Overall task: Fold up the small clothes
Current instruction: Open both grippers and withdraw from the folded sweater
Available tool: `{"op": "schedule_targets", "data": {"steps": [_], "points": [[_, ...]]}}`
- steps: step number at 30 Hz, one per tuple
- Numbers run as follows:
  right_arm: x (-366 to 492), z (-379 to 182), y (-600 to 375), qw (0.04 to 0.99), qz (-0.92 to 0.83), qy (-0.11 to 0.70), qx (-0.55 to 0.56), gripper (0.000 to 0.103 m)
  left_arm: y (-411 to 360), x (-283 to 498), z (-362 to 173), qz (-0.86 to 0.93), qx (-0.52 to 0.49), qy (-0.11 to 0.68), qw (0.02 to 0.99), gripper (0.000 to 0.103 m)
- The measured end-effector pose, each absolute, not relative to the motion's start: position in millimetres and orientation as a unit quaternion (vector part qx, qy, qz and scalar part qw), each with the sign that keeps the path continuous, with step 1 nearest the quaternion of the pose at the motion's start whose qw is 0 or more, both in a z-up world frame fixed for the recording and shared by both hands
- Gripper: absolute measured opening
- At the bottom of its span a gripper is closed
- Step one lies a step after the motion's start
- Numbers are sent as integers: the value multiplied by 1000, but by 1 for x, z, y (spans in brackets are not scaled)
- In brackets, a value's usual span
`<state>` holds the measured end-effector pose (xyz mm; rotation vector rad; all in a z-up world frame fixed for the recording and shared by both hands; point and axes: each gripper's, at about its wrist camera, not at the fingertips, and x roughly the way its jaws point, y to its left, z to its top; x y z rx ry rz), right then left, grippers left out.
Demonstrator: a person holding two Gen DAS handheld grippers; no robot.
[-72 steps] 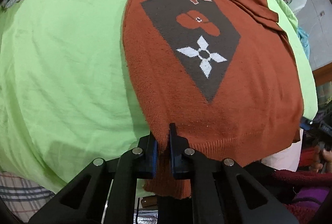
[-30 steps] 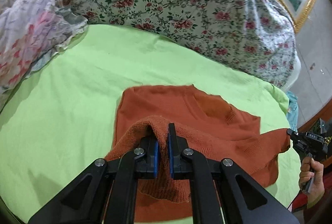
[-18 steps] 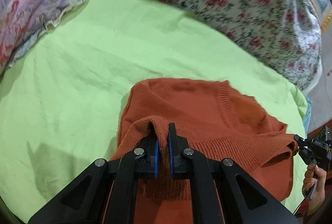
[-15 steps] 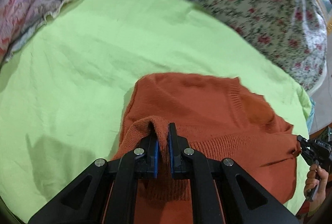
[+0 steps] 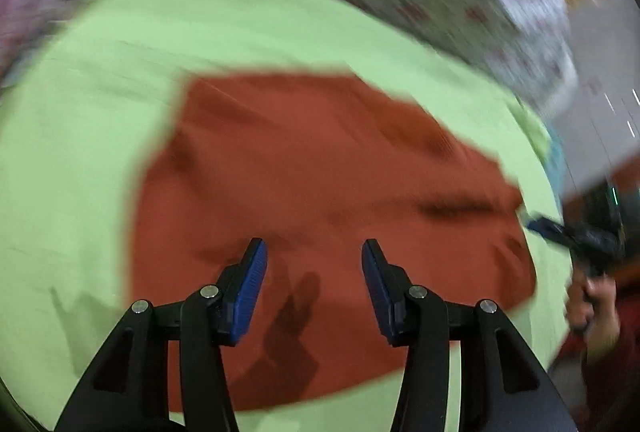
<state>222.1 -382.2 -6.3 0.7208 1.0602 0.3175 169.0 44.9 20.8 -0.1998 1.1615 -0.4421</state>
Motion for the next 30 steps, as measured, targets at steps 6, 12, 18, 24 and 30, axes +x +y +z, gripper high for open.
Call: {"op": "schedule_targets", "data": {"steps": [6, 12, 18, 24, 30], "points": [[235, -36, -296, 757, 224, 588, 176, 29, -12, 176, -14, -231, 2, 575, 785, 50], [286, -47, -300, 784, 174, 590, 85, 26, 14, 246, -1, -192, -24, 557, 808, 38], [336, -23, -355, 844, 77, 503, 166, 27, 50, 313, 39, -77, -48, 499, 862, 52], [342, -13, -379, 847, 33, 471, 245, 31, 80, 315, 53, -53, -92, 486, 867, 52], [303, -9, -369, 840, 70, 474, 253, 31, 55, 258, 41, -94, -94, 506, 852, 52]]}}
